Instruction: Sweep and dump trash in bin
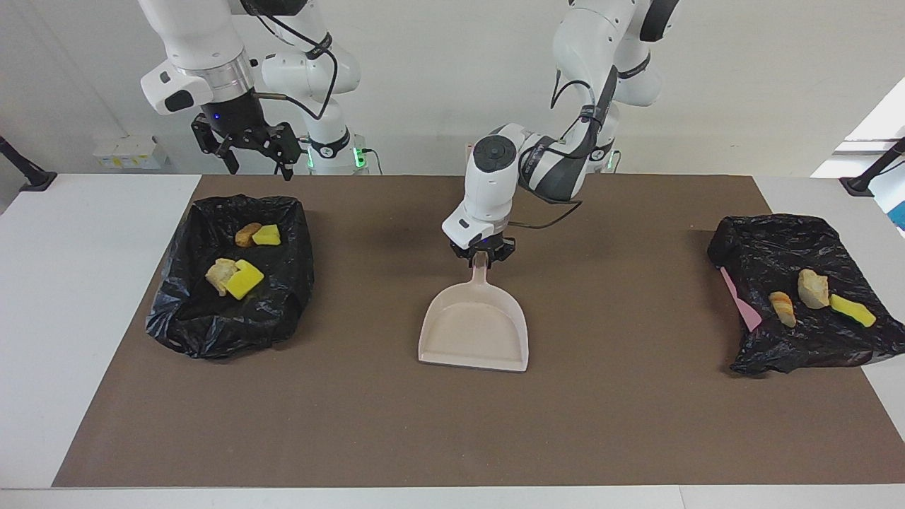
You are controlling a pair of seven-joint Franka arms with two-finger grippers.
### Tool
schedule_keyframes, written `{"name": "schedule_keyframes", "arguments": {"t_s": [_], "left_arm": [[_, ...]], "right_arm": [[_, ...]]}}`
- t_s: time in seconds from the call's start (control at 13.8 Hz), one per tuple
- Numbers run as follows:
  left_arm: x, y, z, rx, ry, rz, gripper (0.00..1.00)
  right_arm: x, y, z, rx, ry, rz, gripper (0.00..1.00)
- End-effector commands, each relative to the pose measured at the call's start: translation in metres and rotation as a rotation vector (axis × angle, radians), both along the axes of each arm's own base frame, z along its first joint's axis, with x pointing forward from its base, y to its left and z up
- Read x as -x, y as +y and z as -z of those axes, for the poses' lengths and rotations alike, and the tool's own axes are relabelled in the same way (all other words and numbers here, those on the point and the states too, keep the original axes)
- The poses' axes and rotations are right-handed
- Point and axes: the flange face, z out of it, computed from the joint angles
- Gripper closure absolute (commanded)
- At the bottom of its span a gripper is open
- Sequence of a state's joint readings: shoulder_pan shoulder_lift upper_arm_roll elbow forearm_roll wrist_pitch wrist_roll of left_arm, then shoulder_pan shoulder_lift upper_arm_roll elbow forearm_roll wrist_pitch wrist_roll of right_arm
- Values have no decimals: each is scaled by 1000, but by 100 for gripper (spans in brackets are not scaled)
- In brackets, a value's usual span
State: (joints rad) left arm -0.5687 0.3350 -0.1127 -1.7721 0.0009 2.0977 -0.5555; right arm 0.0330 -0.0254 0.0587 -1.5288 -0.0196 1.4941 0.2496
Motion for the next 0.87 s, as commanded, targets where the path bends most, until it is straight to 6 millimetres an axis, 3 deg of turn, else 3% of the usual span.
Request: {"name": "schedule_keyframes", "arguments": {"t_s": [0.0,0.07,0.22,0.43,0.8], "left_arm": [[-12,28,-26,19,-15,-54,0],[-18,36,-28,18,-21,-56,0],[-47,77,-37,18,-45,-115,0],[-96,161,-48,35,-90,-170,0],[-131,256,-71,28,-142,-1,0]], "right_arm": [[3,-2,-1,-21,-6,-29,0],[4,-2,-1,-21,-4,-27,0],[4,-2,-1,-21,-4,-27,0],[4,-2,-1,-21,-3,-26,0],[4,-2,-1,-21,-4,-26,0]]}}
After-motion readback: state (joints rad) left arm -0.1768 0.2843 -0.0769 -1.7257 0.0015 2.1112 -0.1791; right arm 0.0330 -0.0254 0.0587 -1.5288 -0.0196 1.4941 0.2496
